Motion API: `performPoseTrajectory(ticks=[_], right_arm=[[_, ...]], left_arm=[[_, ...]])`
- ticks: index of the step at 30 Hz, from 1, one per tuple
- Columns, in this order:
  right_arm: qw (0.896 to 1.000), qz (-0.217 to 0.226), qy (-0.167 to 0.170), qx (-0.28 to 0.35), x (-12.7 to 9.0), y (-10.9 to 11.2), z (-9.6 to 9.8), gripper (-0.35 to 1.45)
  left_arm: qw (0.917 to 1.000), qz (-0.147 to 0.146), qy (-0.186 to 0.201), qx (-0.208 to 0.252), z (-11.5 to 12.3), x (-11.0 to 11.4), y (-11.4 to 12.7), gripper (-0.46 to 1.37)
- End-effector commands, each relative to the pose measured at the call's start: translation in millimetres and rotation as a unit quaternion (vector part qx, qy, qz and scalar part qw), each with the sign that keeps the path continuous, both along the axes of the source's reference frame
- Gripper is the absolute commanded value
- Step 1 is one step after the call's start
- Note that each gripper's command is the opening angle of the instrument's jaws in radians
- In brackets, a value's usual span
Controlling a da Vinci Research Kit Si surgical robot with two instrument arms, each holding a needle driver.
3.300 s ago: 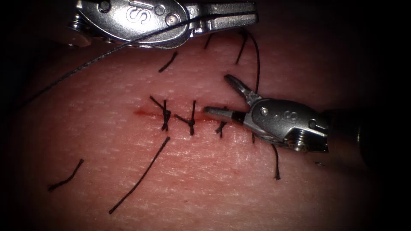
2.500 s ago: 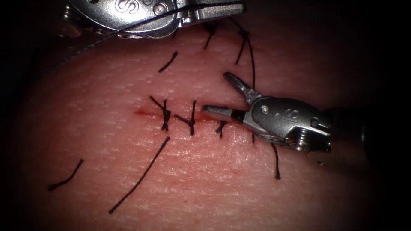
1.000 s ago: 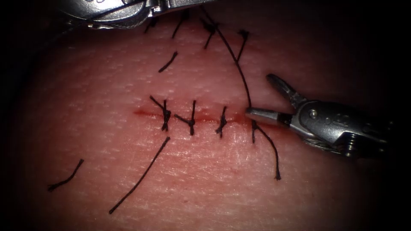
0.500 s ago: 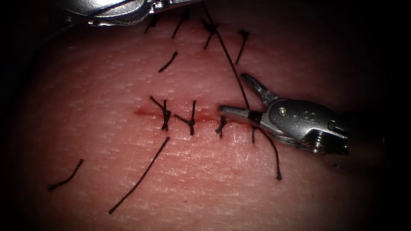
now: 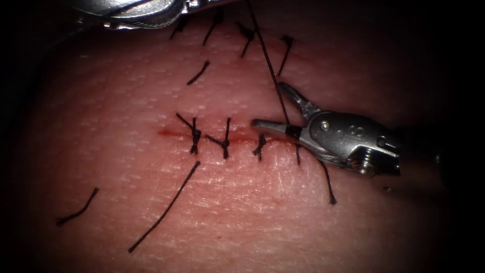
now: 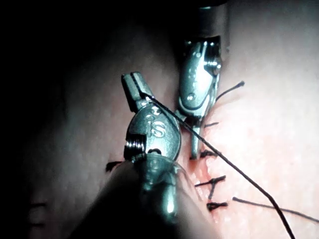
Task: Wound Closure
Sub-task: Reposition the right gripper to cut the long suture end.
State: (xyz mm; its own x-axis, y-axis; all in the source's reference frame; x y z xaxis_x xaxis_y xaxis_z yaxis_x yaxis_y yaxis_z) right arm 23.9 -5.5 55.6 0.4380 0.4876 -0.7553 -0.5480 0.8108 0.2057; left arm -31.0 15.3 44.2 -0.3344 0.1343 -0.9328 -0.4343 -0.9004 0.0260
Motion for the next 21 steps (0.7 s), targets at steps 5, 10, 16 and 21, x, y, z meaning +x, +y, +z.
performPoseTrajectory(ticks=[5,10,16,21], right_arm=[[1.0,-0.001,0.003,0.001,0.9,-0.2,0.1,1.34],[1.0,-0.006,0.002,0.006,1.1,-0.9,-0.4,1.35],[1.0,-0.006,0.003,0.008,1.1,-0.9,-1.0,1.36],[1.0,-0.007,0.002,0.011,1.1,-0.7,-1.3,1.36]], left_arm=[[1.0,0.004,-0.001,0.0,0.1,0.0,0.0,-0.35],[1.0,0.005,-0.001,-0.001,0.6,0.2,0.1,-0.35],[1.0,0.005,0.0,-0.003,1.4,0.3,0.1,-0.35],[1.0,0.006,0.0,-0.004,2.0,0.6,0.3,-0.35]])
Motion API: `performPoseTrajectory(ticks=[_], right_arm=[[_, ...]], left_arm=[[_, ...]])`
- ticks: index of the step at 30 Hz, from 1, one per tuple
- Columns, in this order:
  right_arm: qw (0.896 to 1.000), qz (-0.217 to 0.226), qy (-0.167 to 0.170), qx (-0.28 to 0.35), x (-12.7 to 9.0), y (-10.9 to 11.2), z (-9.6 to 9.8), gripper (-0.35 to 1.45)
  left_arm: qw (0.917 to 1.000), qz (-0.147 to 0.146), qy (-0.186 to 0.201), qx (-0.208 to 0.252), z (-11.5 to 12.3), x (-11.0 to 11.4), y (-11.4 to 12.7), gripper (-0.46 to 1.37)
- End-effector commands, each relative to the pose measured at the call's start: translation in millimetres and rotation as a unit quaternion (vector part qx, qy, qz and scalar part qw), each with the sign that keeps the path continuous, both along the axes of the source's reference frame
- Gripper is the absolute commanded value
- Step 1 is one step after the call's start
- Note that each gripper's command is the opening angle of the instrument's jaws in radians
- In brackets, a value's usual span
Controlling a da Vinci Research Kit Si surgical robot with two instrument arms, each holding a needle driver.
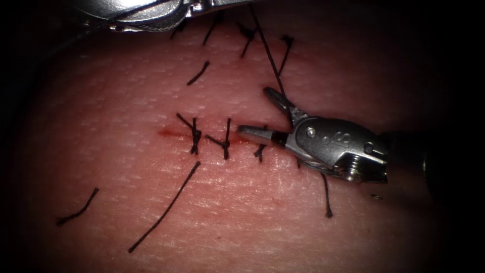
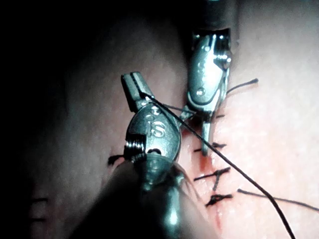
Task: Wound Closure
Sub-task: Reposition the right gripper to cut the long suture end.
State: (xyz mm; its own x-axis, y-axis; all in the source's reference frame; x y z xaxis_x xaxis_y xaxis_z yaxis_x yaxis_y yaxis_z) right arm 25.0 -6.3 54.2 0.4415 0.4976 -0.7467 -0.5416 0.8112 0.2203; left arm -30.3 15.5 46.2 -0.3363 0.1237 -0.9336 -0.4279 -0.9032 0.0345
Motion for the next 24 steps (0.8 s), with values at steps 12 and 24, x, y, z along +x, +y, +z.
performPoseTrajectory(ticks=[12,24], right_arm=[[1.0,-0.002,0.001,-0.003,0.0,0.1,1.5,1.33],[1.0,0.0,0.004,-0.009,-0.1,0.2,2.2,1.24]], left_arm=[[1.0,0.002,-0.002,0.001,-1.5,-0.5,-0.2,-0.35],[1.0,0.002,-0.006,0.002,-1.6,-0.8,-0.4,-0.35]])
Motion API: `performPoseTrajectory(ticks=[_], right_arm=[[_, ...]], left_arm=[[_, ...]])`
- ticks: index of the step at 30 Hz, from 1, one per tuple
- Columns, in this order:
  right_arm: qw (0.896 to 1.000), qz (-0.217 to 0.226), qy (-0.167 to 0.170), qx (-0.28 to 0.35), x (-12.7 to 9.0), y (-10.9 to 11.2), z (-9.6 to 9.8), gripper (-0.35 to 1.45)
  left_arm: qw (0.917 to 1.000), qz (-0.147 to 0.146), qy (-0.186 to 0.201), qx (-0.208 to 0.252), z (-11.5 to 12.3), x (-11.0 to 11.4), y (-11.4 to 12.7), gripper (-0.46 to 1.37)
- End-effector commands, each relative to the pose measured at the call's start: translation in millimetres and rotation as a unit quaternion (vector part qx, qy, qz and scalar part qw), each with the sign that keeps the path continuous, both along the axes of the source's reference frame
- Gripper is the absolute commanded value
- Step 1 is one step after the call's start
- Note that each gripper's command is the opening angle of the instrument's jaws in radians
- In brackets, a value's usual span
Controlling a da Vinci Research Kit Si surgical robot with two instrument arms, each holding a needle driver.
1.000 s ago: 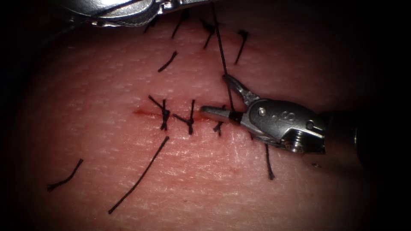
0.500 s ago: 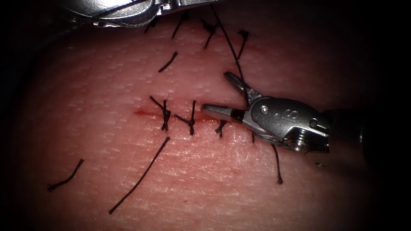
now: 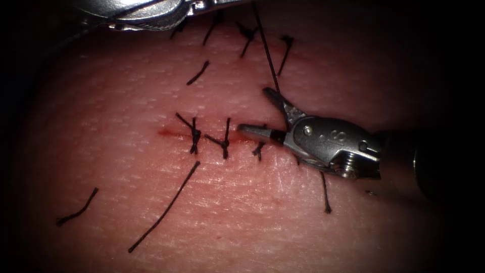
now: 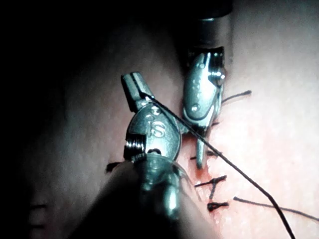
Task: Wound Closure
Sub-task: Reposition the right gripper to cut the long suture end.
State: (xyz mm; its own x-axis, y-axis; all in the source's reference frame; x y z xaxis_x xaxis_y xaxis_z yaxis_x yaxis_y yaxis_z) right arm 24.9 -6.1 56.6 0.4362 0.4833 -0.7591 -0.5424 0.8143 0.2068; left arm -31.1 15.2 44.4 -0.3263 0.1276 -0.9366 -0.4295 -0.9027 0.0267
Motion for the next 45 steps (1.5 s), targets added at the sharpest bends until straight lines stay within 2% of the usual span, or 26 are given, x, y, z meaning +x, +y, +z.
performPoseTrajectory(ticks=[1,8,11,13,14,15,16,17,19,27,34,45], right_arm=[[1.0,-0.001,0.002,0.001,0.0,0.1,-0.2,1.24],[1.0,0.002,0.005,0.0,-0.1,0.3,-0.9,1.21],[1.0,0.002,0.005,0.0,-0.1,0.3,-0.8,1.13],[1.0,0.002,0.005,-0.001,-0.1,0.2,-0.8,1.02],[1.0,0.001,0.008,-0.001,-0.1,0.1,-0.8,0.85],[1.0,-0.002,0.012,-0.001,-0.1,0.1,-0.7,0.61],[1.0,-0.003,0.015,0.0,-0.1,0.1,-0.7,0.47],[1.0,-0.01,0.023,0.002,-0.1,0.0,-0.8,-0.35],[1.0,-0.013,0.027,0.002,0.0,0.0,-0.8,-0.35],[0.999,-0.003,0.044,-0.005,-0.3,2.3,-1.4,-0.35],[0.999,-0.003,0.043,-0.003,-0.8,2.1,-2.3,-0.35],[0.999,-0.001,0.038,-0.001,-2.2,1.9,-2.4,-0.35]], left_arm=[[1.0,0.003,0.0,0.0,0.2,-0.1,0.0,-0.35],[1.0,0.004,-0.001,0.0,0.3,-0.3,-0.1,-0.35],[1.0,0.004,-0.001,0.0,0.3,-0.3,-0.1,-0.35],[1.0,0.004,-0.001,0.0,0.3,-0.3,-0.1,-0.35],[1.0,0.004,-0.001,0.0,0.3,-0.3,-0.1,-0.35],[1.0,0.004,-0.002,0.0,0.2,-0.2,-0.1,-0.35],[1.0,0.004,-0.002,0.0,0.2,-0.2,-0.1,-0.35],[1.0,0.003,-0.003,0.0,0.1,-0.2,0.0,-0.35],[1.0,0.002,-0.004,-0.001,0.0,-0.2,0.0,-0.35],[1.0,0.002,-0.004,-0.001,0.0,-0.2,0.0,-0.35],[1.0,0.003,-0.004,-0.001,0.2,0.0,0.2,-0.35],[1.0,0.004,-0.004,-0.001,0.6,0.5,0.4,-0.35]])
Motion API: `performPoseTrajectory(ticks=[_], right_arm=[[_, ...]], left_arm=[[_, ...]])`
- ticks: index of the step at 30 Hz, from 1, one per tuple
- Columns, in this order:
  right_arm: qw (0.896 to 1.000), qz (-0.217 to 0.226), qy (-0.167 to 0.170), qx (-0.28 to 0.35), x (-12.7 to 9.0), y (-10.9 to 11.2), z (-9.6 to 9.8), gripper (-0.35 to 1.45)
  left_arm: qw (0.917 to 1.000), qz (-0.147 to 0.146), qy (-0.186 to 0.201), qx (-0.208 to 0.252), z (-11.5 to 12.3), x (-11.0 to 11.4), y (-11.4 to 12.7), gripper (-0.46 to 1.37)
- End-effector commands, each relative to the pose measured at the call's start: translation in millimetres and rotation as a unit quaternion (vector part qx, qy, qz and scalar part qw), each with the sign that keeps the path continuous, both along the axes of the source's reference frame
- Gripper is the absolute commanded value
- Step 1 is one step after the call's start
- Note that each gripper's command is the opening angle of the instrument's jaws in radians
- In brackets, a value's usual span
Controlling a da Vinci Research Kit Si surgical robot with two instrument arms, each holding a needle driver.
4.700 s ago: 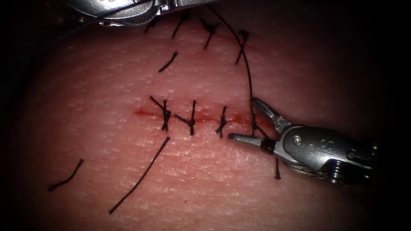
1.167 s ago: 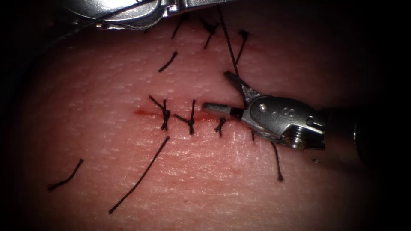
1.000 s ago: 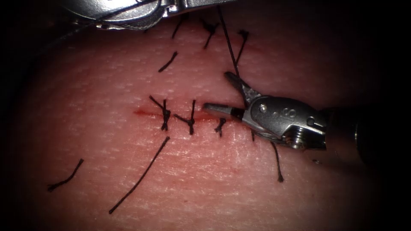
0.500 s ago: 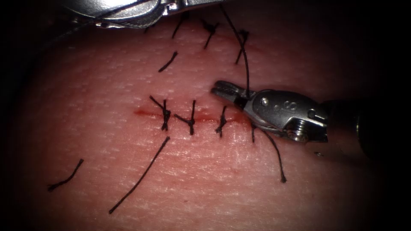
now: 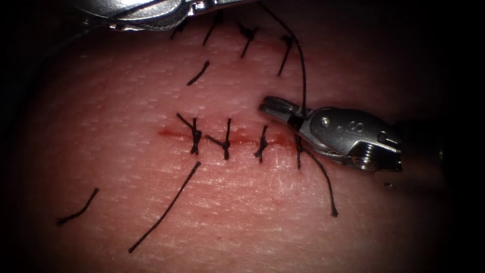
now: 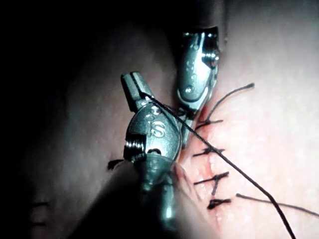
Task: Wound Closure
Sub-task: Reposition the right gripper to cut the long suture end, then with the left hand place down the long cut suture end.
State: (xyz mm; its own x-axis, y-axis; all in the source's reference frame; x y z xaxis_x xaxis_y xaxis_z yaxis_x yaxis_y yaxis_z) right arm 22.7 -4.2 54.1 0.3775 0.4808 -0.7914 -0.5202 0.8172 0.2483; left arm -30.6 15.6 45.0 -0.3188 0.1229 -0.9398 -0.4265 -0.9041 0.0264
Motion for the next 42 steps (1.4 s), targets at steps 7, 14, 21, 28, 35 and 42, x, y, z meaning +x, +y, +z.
performPoseTrajectory(ticks=[7,14,21,28,35,42], right_arm=[[1.0,-0.004,-0.002,0.002,-0.8,-0.1,0.0,0.31],[0.999,0.014,-0.04,-0.002,-3.2,0.6,0.0,1.28],[0.998,0.015,-0.055,-0.004,-7.8,1.3,-0.4,1.27],[0.997,0.02,-0.073,-0.005,-12.4,1.7,-0.5,1.27],[0.996,0.028,-0.087,-0.004,-15.1,2.3,-0.7,1.26],[0.996,0.026,-0.087,-0.004,-15.7,2.3,-0.7,1.26]], left_arm=[[1.0,0.004,-0.001,-0.001,0.6,0.2,0.1,-0.35],[1.0,0.0,-0.003,-0.003,0.9,0.5,0.3,-0.35],[0.9996,0.001,-0.025,-0.009,0.6,0.4,0.4,-0.35],[0.9977,0.016,-0.065,-0.005,-1.6,-1.4,-0.7,-0.35],[0.9933,0.043,-0.107,0.009,-4.1,-5.1,-4.2,-0.35],[0.9856,0.071,-0.149,0.039,-4.6,-7.6,-10.0,-0.35]])
